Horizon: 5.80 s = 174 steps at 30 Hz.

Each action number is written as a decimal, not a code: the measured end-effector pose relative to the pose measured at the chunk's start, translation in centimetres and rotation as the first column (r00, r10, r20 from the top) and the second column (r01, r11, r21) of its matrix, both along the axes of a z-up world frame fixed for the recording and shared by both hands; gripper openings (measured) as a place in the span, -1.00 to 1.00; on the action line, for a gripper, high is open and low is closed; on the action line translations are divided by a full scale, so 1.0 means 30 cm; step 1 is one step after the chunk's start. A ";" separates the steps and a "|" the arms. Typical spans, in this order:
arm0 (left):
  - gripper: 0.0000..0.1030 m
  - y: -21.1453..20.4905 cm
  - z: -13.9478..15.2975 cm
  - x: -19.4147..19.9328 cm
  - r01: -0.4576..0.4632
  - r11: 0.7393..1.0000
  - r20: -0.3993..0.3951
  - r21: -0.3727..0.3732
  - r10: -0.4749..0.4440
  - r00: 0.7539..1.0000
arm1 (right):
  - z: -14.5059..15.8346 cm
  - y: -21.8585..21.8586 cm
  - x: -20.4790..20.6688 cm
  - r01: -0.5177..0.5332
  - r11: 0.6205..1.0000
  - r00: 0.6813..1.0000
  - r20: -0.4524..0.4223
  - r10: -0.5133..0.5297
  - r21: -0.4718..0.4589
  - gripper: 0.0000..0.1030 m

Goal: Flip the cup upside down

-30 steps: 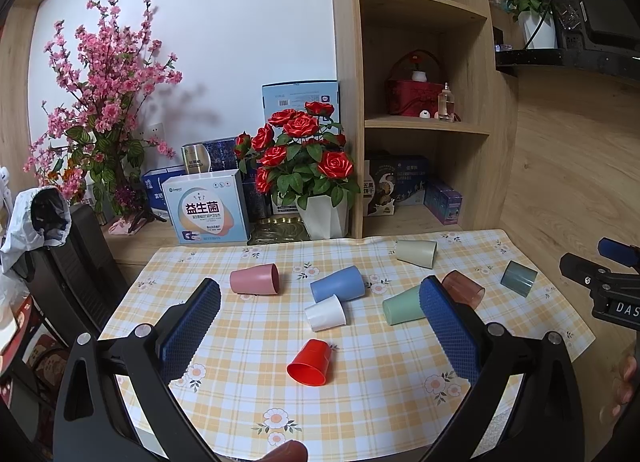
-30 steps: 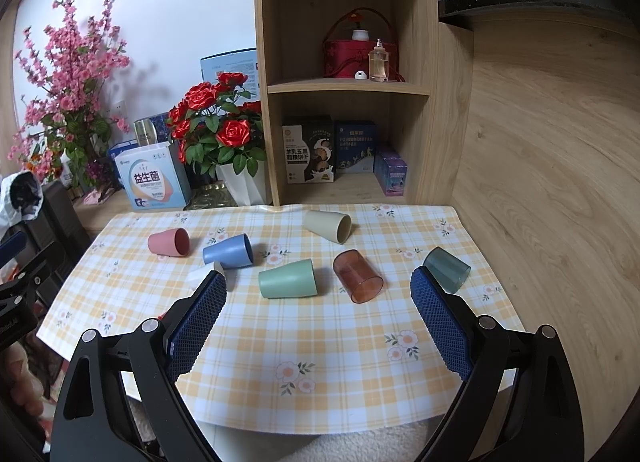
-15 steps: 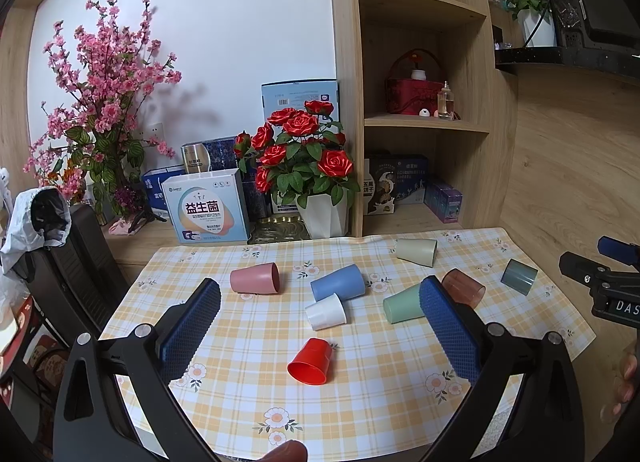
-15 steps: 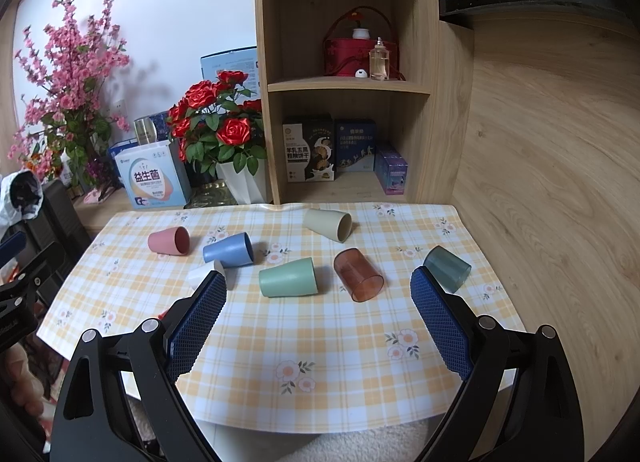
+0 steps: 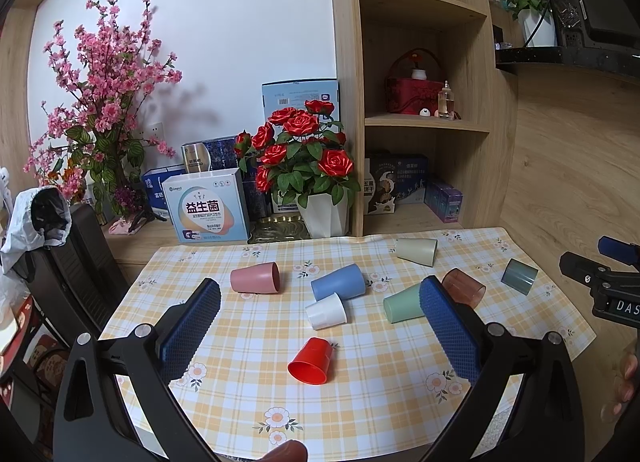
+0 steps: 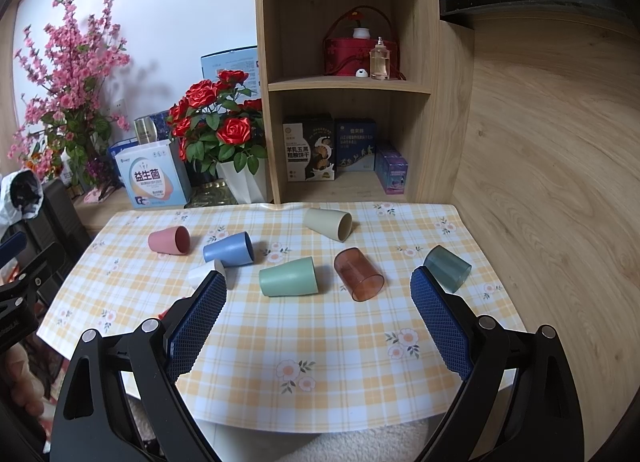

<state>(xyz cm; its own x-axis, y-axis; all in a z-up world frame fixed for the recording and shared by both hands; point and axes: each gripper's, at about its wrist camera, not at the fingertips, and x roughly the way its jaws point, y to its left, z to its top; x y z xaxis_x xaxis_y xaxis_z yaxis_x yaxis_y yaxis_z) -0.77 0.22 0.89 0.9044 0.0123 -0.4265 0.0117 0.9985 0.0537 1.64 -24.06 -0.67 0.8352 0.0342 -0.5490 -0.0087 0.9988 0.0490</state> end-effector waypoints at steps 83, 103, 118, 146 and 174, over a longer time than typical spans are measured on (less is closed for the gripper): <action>0.88 0.418 -0.470 0.578 -0.069 0.995 -0.300 -0.077 0.043 0.953 | -0.544 -0.115 0.498 0.017 0.988 0.936 -0.351 0.039 0.154 0.75; 0.42 0.235 -0.668 0.633 0.133 0.973 -0.526 -0.190 -0.215 0.823 | -0.600 -0.125 0.518 0.039 0.988 0.921 -0.389 0.023 0.150 0.75; 0.11 0.286 -0.651 0.723 0.085 0.980 -0.549 -0.178 -0.170 0.818 | -0.601 -0.164 0.501 0.058 0.986 0.921 -0.389 0.007 0.156 0.76; 0.24 0.007 -0.752 1.246 0.469 0.880 -0.642 -0.079 -0.405 0.651 | -0.641 -0.243 0.580 0.111 0.982 0.907 -0.421 -0.036 0.155 0.76; 0.30 0.095 -0.738 1.403 0.250 0.950 -0.642 -0.185 -0.309 0.701 | -0.649 -0.248 0.614 0.118 0.976 0.904 -0.427 -0.030 0.182 0.76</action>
